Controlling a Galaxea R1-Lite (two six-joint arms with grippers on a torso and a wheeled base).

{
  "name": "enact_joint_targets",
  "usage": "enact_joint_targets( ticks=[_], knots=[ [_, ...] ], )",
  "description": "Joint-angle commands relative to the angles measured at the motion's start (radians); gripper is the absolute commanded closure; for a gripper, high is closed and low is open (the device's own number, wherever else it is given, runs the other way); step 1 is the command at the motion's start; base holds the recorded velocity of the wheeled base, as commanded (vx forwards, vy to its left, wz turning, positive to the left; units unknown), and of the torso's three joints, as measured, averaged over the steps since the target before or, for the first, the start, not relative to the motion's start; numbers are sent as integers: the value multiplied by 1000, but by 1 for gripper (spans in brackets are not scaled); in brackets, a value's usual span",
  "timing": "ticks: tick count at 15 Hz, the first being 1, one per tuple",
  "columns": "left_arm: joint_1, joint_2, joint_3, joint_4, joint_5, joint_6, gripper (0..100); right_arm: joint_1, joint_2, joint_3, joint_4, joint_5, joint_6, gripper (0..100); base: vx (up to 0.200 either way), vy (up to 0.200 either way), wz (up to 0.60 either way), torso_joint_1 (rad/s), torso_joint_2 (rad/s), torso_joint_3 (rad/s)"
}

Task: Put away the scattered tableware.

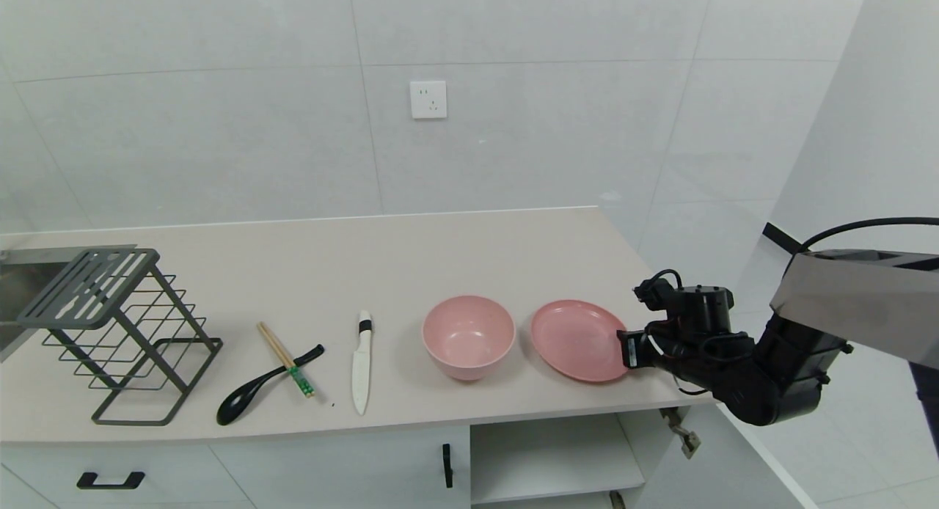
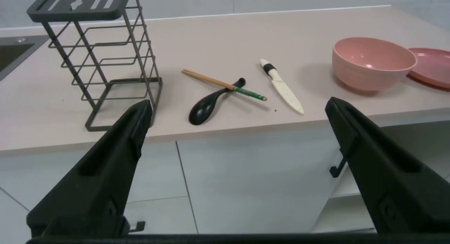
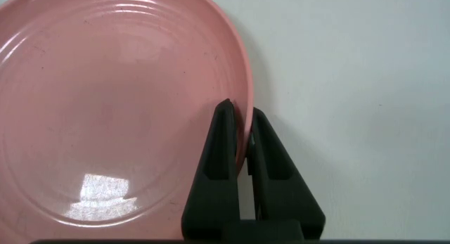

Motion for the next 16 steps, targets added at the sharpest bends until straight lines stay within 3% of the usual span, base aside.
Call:
enact_joint_targets(
  ticks=[1, 7, 11, 16],
  knots=[
    [0, 1, 0, -1, 0, 0, 0, 1, -24, 1, -27, -1, 18, 100, 0, 0, 0, 0, 0, 0],
    [0, 1, 0, 0, 0, -2, 0, 14, -158, 126, -249, 7, 179, 100, 0, 0, 0, 0, 0, 0],
    [0, 1, 0, 0, 0, -2, 0, 64, -193, 365, -547, 22, 202, 100, 0, 0, 0, 0, 0, 0],
    [0, 1, 0, 0, 2, -2, 0, 100, -333, 437, -570, 17, 222, 100, 0, 0, 0, 0, 0, 0]
  ],
)
